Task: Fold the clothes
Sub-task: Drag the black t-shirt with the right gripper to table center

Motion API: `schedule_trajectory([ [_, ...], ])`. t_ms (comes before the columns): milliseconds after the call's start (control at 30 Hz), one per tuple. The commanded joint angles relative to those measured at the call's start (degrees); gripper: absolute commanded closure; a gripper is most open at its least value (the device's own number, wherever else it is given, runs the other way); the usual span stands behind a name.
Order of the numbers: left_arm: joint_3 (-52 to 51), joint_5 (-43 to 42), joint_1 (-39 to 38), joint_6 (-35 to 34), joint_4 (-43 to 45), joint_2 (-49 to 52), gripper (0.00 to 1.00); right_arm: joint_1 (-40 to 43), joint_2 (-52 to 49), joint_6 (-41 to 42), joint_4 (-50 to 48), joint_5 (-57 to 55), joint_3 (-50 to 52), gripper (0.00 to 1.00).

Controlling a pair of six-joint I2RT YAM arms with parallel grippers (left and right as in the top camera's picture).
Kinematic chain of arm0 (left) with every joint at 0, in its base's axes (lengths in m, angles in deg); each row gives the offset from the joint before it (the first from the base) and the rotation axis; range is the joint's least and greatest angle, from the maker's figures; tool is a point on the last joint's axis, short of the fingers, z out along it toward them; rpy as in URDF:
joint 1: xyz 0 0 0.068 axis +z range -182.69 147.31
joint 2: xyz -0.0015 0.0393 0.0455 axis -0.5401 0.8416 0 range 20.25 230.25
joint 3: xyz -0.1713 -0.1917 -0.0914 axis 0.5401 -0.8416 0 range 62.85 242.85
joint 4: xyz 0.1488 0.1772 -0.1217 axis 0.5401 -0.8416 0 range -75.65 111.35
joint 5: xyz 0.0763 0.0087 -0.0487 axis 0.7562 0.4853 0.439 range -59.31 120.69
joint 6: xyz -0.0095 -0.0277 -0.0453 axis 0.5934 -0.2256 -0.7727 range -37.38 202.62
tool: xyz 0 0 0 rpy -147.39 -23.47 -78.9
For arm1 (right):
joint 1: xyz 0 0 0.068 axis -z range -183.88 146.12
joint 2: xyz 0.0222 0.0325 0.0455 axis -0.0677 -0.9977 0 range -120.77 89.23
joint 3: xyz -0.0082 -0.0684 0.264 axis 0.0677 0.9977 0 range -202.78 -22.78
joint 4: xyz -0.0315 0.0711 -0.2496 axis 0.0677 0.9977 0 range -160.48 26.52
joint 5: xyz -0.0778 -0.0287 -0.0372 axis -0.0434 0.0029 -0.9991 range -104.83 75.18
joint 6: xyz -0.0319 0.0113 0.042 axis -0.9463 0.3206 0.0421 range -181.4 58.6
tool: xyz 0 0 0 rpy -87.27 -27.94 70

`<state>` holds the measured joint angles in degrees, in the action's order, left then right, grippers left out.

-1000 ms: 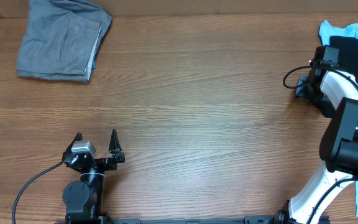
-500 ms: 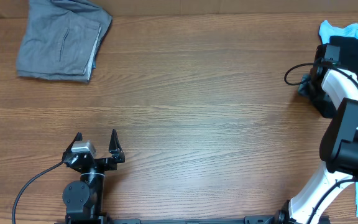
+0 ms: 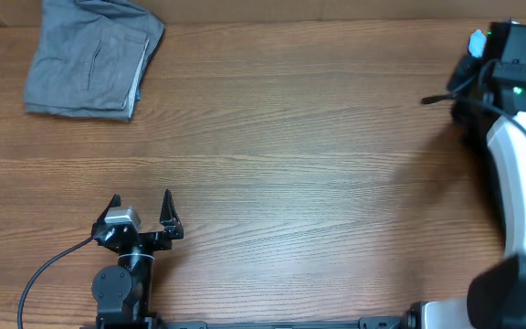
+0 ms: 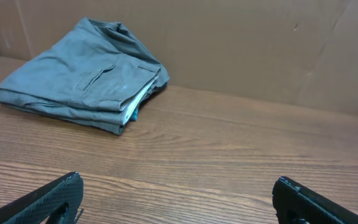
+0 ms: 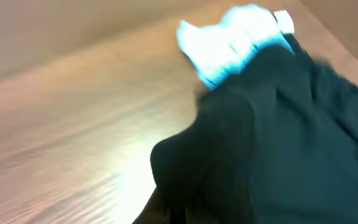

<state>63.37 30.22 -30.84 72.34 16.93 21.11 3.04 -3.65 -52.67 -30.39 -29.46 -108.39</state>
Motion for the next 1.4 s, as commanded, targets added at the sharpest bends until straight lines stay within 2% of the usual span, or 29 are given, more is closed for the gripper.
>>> schedule_trajectory([
  [0,-0.24,-0.44,-0.28,0.92,-0.02,-0.61,0.0,-5.29,5.14,0.63,-0.92,1.68,-1.55,0.96],
  [167,-0.24,-0.44,-0.28,0.92,-0.02,-0.61,0.0,-15.5,9.29,2.21,-2.34,2.54,-1.55,0.96],
  [333,-0.24,-0.44,-0.28,0.92,0.0,-0.61,0.0,-28.46,8.57,8.09,-6.8,8.09,-1.53,0.96],
  [433,-0.24,-0.44,-0.28,0.92,0.0,-0.61,0.0,-39.21,2.27,15.5,-14.99,14.67,-1.51,0.96],
  [667,-0.24,-0.44,-0.28,0.92,0.0,-0.61,0.0,-49.88,-9.68,19.85,-21.53,24.13,-1.51,0.96],
  [733,-0.24,-0.44,-0.28,0.92,0.0,-0.61,0.0,-51.76,-10.86,19.8,-21.33,25.22,-1.51,0.92],
  [767,-0.24,-0.44,-0.28,0.92,0.0,-0.61,0.0,-52.39,-10.86,19.54,-20.7,24.59,-1.51,0.88],
  [800,-0.24,-0.44,-0.28,0.92,0.0,-0.61,0.0,-52.7,-10.6,19.26,-20.0,23.63,-1.66,0.8],
  [833,-0.24,-0.44,-0.28,0.92,0.0,-0.61,0.0,-52.7,-10.05,18.84,-18.97,23.15,-1.99,0.59],
  [900,-0.24,-0.44,-0.28,0.92,0.0,-0.61,0.0,-51.71,-8.61,17.86,-16.13,22.95,-3.28,0.44],
  [1000,-0.24,-0.44,-0.28,0.92,0.0,-0.61,0.0,-47.34,-4.48,17.86,-5.81,20.06,-6.91,0.17],
  [1133,-0.24,-0.44,-0.28,0.92,-0.02,-0.61,0.0,-41.22,1.31,17.84,6.62,17.27,-9.66,0.0],
  [1267,-0.24,-0.44,-0.28,0.92,0.0,-0.61,0.0,-36.06,6.73,17.86,15.82,22.14,-9.73,0.0],
  [1367,-0.24,-0.44,-0.28,0.92,0.0,-0.61,0.0,-34.53,7.54,17.86,19.91,21.86,-9.73,0.0],
])
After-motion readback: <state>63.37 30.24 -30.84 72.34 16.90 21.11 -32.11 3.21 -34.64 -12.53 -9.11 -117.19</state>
